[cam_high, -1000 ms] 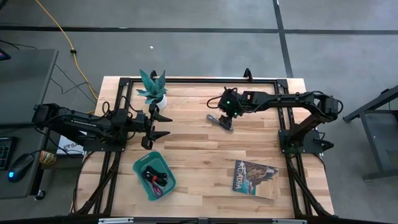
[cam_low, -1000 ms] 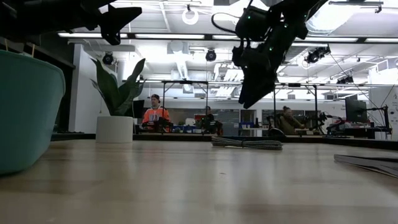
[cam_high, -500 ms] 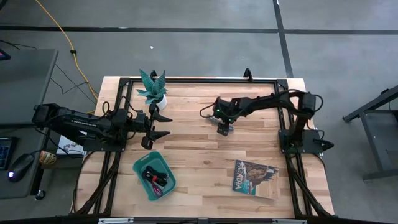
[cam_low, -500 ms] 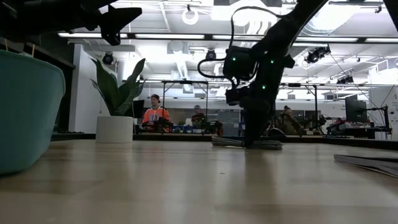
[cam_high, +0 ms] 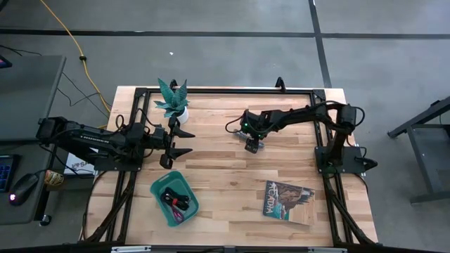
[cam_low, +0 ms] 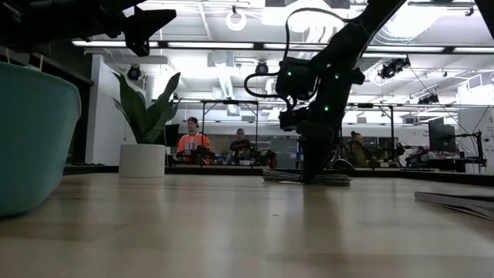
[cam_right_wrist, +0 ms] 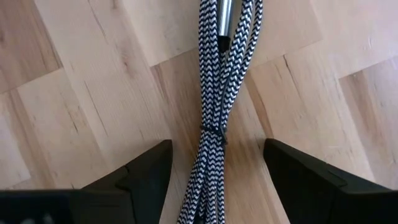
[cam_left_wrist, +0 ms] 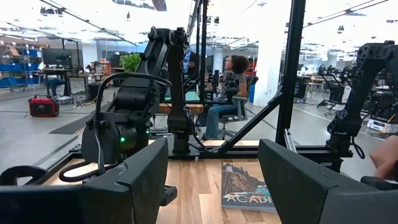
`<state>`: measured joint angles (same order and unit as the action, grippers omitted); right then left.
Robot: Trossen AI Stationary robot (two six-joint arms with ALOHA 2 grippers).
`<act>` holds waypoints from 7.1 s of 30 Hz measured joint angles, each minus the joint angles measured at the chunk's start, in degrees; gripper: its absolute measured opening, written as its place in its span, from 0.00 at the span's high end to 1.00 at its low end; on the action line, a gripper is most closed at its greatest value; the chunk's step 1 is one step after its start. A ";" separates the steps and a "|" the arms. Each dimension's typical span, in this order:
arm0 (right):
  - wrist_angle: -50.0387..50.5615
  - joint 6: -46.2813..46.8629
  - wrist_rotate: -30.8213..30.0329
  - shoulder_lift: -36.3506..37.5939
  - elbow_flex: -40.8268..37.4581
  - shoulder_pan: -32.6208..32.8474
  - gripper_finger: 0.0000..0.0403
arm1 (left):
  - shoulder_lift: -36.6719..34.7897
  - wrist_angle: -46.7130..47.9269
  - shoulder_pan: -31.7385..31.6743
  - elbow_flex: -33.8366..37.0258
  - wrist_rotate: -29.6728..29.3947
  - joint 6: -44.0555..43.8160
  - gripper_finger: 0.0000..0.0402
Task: Pick and place USB-C Cables
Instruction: Put the white stripe USB cable into the green bin
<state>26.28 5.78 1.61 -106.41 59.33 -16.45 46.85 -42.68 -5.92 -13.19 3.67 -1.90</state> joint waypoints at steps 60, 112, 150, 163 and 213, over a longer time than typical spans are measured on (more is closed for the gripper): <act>-5.68 4.38 -0.09 20.10 -15.61 3.88 0.99 | 0.00 1.36 -0.02 0.00 0.02 -2.44 0.43; -75.77 5.75 2.46 24.17 -26.75 14.68 0.99 | 24.11 -17.99 -0.02 -6.01 -12.10 -6.19 0.43; -71.78 5.73 2.66 13.33 -16.26 18.45 0.99 | 43.15 -18.25 4.60 -21.27 -12.64 -5.00 0.61; -71.28 5.71 2.62 13.33 -16.26 18.45 0.94 | 43.15 -17.46 4.64 -21.27 -12.84 -4.99 0.98; -55.69 3.19 -8.57 50.62 -36.30 18.49 0.41 | 4.00 11.72 2.39 -6.12 -10.08 -3.91 1.00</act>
<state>-29.40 8.97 -6.96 -55.79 23.03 2.04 50.85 -30.95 -3.53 -19.31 -6.41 -5.80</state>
